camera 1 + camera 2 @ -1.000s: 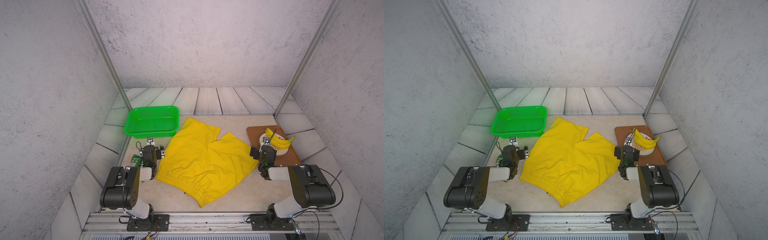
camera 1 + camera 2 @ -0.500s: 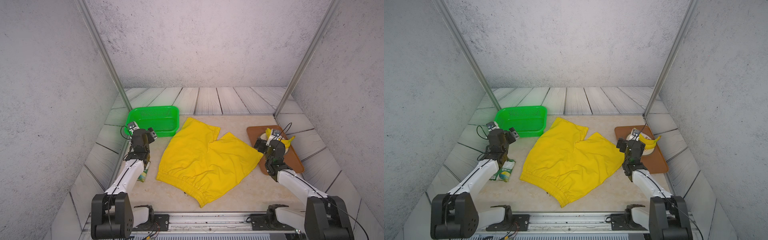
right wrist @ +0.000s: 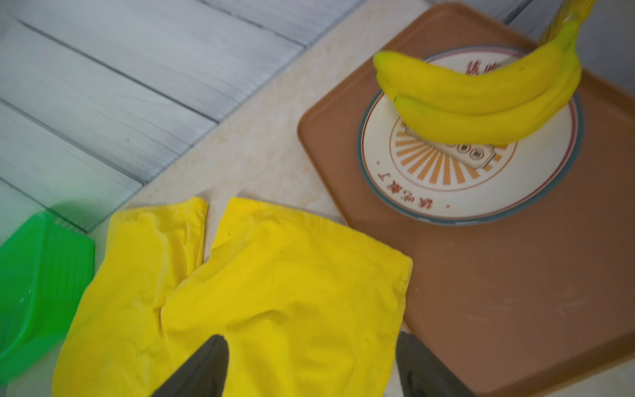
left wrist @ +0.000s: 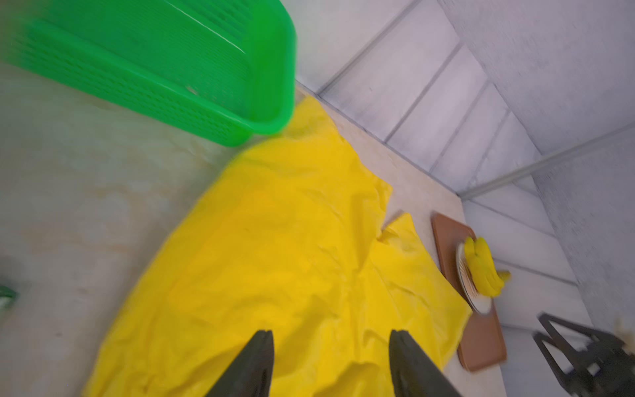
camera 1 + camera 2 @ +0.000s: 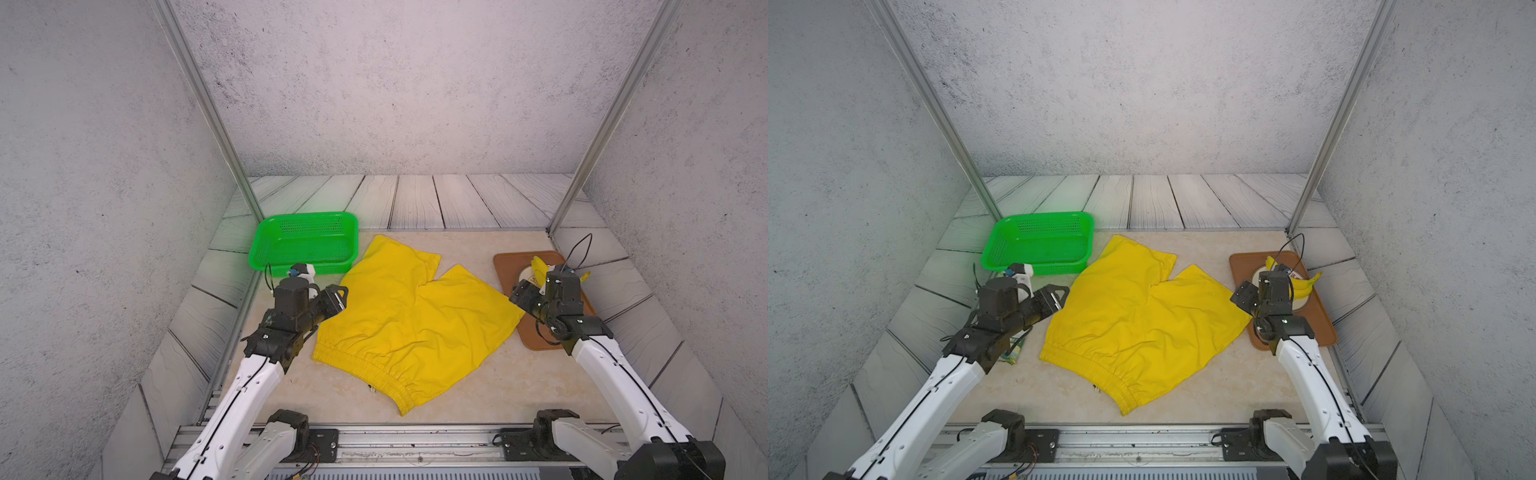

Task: Roll up the shorts
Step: Fold the shorts at the center of the board.

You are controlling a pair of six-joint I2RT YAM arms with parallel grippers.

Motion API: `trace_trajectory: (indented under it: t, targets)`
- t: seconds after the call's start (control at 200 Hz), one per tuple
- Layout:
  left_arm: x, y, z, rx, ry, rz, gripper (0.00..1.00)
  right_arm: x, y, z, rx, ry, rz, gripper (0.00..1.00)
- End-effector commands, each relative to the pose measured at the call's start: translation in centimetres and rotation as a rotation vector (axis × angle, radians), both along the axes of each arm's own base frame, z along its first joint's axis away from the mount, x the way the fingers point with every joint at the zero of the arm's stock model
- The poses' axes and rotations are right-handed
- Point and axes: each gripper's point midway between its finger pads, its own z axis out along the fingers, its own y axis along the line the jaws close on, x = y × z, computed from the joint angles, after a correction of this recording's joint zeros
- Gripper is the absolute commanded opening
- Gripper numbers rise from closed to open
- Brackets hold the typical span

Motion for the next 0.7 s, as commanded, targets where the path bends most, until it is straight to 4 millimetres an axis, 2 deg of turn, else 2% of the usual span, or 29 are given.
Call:
trace_trajectory:
  t: [0.0, 0.18, 0.325, 0.535, 0.621, 0.696]
  targets:
    - [-5.7, -3.1, -4.2, 0.039, 0.151, -0.220, 0.58, -3.0, 3.1, -1.8, 0.122, 0.159, 0.142, 0.77]
    - [-12.6, -8.7, -5.9, 0.068, 0.175, -0.545, 0.55, -5.1, 4.6, -3.8, 0.190, 0.210, 0.200, 0.70]
    - [-16.6, -11.6, -8.0, 0.211, 0.159, -0.726, 0.56, -6.5, 4.6, -5.3, 0.191, 0.231, 0.204, 0.70]
    - [-20.7, -14.7, -11.7, 0.412, 0.178, -0.913, 0.57, -7.6, 4.6, -6.9, 0.191, 0.267, 0.208, 0.70]
    - [-21.1, -15.1, -13.2, 0.501, 0.196, -0.923, 0.60, -7.8, 4.8, -7.2, 0.200, 0.274, 0.214, 0.70]
    - [-20.6, -15.0, -14.4, 0.595, 0.175, -0.895, 0.64, -8.0, 5.0, -7.6, 0.207, 0.280, 0.218, 0.70]
